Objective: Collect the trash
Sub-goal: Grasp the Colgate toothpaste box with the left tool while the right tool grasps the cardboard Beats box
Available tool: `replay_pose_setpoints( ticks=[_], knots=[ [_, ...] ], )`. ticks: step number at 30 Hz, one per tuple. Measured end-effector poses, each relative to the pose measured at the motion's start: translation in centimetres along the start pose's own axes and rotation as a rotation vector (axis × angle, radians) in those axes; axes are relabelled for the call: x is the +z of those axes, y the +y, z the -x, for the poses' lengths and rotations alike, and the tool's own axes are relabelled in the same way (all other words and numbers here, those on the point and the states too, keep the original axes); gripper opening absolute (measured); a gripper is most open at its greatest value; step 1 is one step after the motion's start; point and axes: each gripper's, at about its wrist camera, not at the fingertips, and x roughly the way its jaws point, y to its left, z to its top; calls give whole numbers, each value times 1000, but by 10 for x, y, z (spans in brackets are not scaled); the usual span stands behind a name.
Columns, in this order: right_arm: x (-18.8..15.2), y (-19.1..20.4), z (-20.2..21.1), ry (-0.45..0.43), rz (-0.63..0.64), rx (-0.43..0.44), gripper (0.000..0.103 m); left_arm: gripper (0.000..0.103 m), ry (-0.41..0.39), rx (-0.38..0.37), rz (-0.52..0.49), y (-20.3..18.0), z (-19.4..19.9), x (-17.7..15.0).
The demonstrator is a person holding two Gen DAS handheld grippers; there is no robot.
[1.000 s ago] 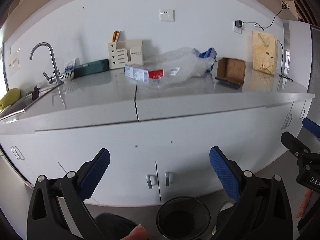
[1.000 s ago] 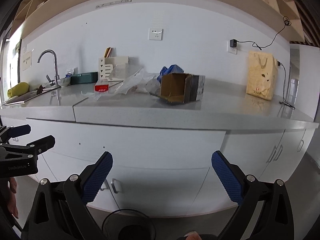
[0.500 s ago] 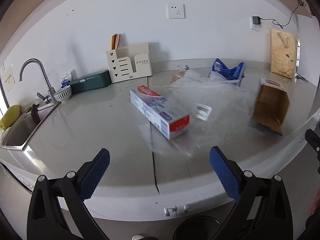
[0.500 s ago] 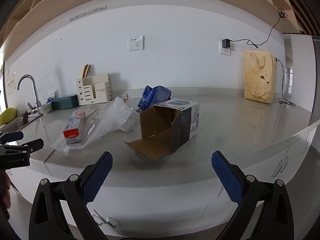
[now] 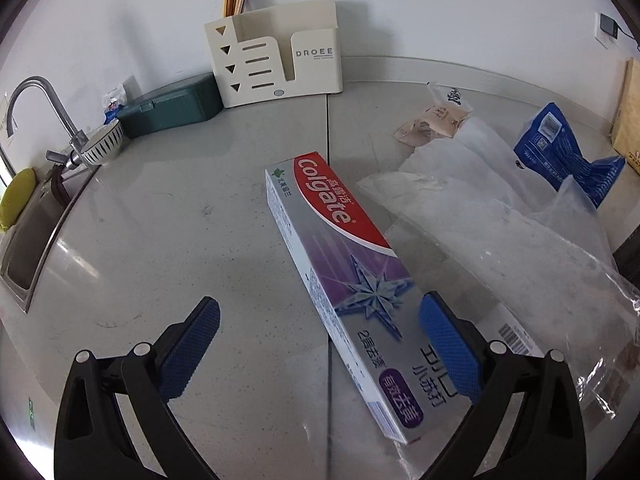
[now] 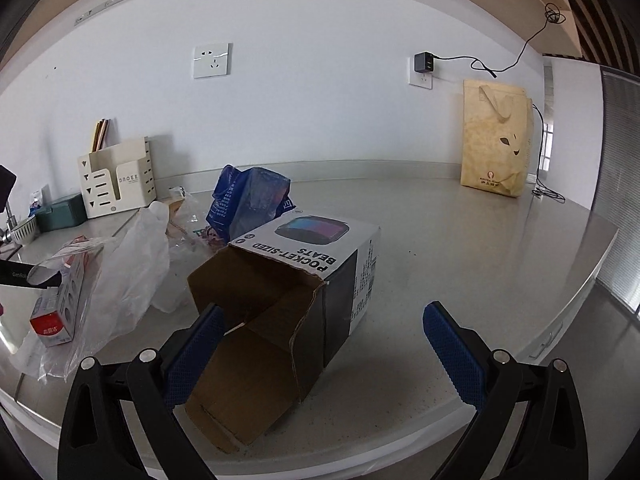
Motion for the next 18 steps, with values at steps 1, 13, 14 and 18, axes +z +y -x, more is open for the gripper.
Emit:
replay_pose_setpoints(
  ticks=[1,13,14,18],
  knots=[
    [0,0,-4,10,-2,0,100,100,9,-1,7,0,-2,3],
    [5,7,-25,61,7,2,100,99,122,25,10,-10,-29,20],
    [5,8,-27,64,8,3,100,99,121,23,16,-8,-31,20],
    [5,6,-33,88,-7,22,84,92,115,22,29,-4,-35,18]
  ],
)
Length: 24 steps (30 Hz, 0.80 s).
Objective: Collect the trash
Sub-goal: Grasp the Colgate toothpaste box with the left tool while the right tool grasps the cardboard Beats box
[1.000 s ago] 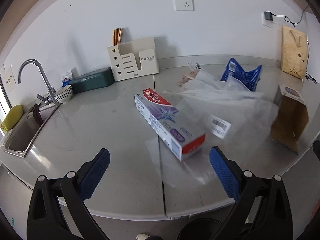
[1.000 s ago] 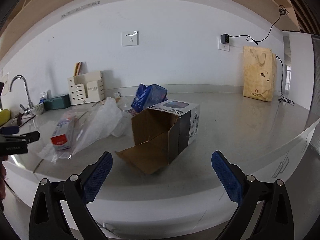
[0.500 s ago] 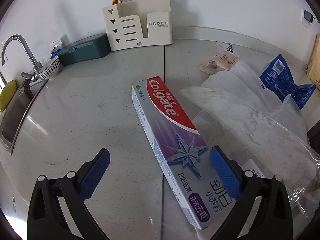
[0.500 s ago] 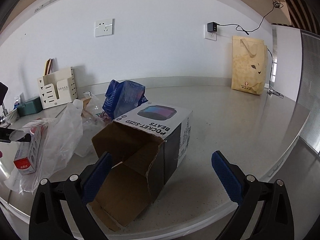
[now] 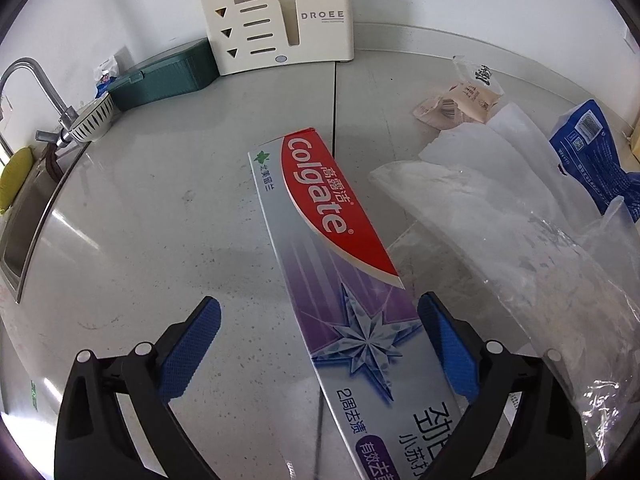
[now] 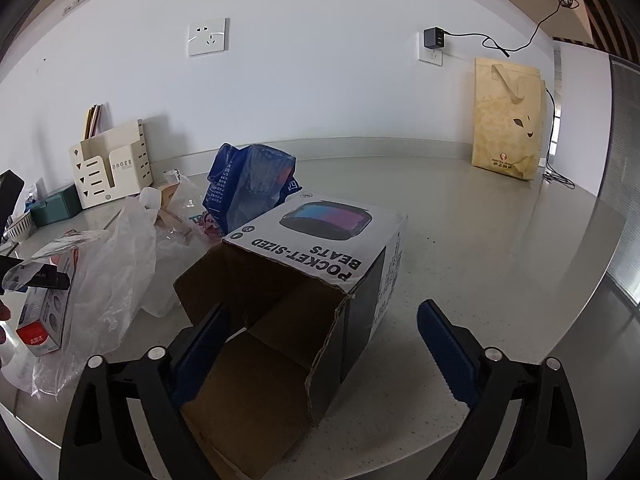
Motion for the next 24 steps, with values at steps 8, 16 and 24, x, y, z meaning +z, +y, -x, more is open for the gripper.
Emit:
replay_pose_setpoints(
  ticks=[8,16,24],
  knots=[
    [-4,-7,-5,34,-39,26,41,54,10,-22,-31,-3,-1,-6],
    [-6,-16,-1,35,-64,44,8,48,-3,-61,-30,-3,8,-8],
    [-5,-12,10,15,-54,74,7,48,-31,-87,-28,7,21,-8]
  ],
)
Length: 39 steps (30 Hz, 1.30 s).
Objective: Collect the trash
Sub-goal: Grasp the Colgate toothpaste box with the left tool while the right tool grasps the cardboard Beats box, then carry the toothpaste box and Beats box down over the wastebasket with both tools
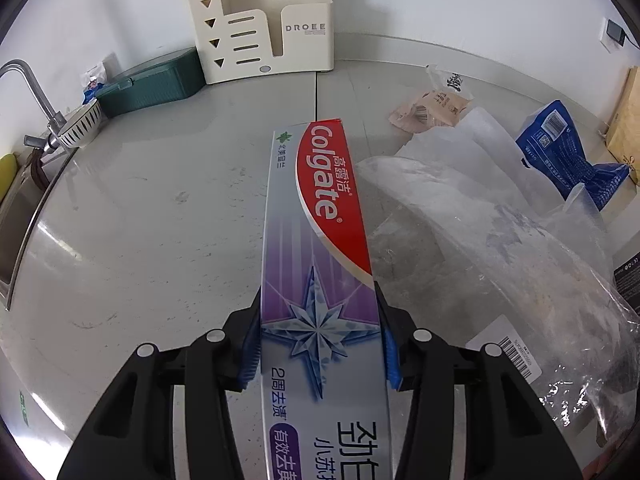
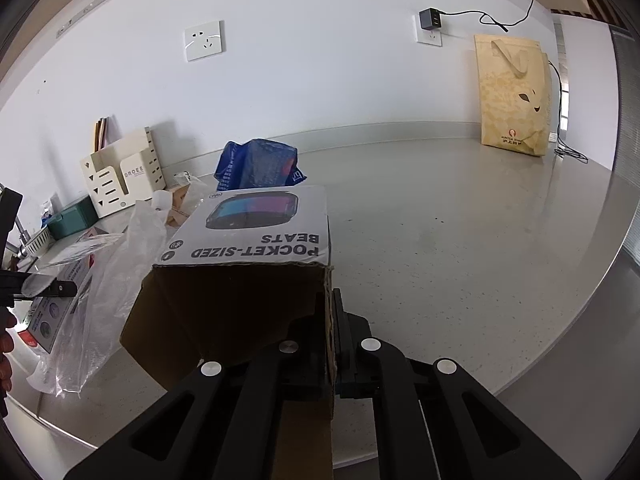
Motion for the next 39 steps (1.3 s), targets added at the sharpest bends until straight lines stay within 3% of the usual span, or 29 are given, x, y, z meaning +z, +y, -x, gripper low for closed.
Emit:
replay_pose_setpoints(
  ticks=[12,17,22,30,39],
  knots=[
    [5,7,41,-61,27,-13,7,48,-71,-3,16,16,40,-20],
    [3,8,68,-88,30,-12,8,48,-155,16,1,22,76,-34],
    [-1,8,107,-125,30,1,7,48,-214,-26,-12,31,122,-57],
    [-22,10,174,-147,42,93,8,48,-303,-87,-91,29,199,-121],
    [-62,15,229,-126,69,120,8,48,-311,-189,-173,18,245,-203]
  ],
)
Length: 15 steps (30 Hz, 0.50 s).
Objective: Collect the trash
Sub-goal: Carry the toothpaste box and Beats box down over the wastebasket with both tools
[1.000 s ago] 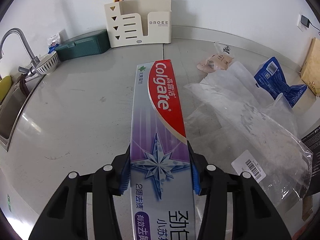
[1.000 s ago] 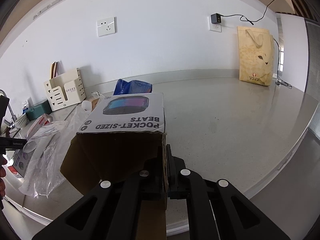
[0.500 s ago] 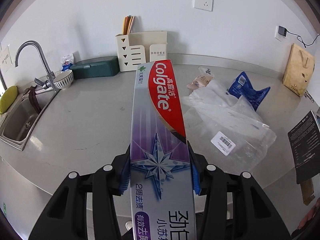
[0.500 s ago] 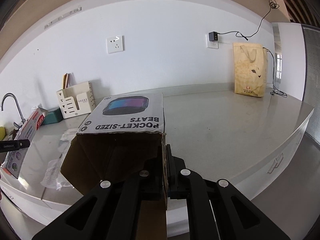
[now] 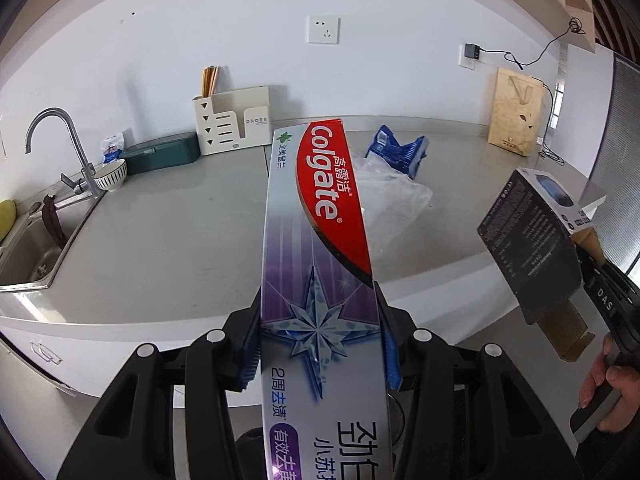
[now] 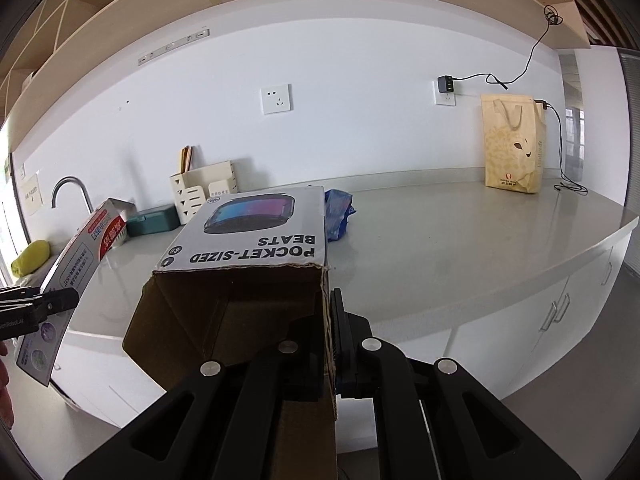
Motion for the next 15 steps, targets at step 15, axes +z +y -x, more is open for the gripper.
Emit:
replay_pose_setpoints(
  ticks=[15],
  knots=[
    [-76,17,16,159,52,-9,8,48,129,-62,-60,-37,-2,-87]
  ],
)
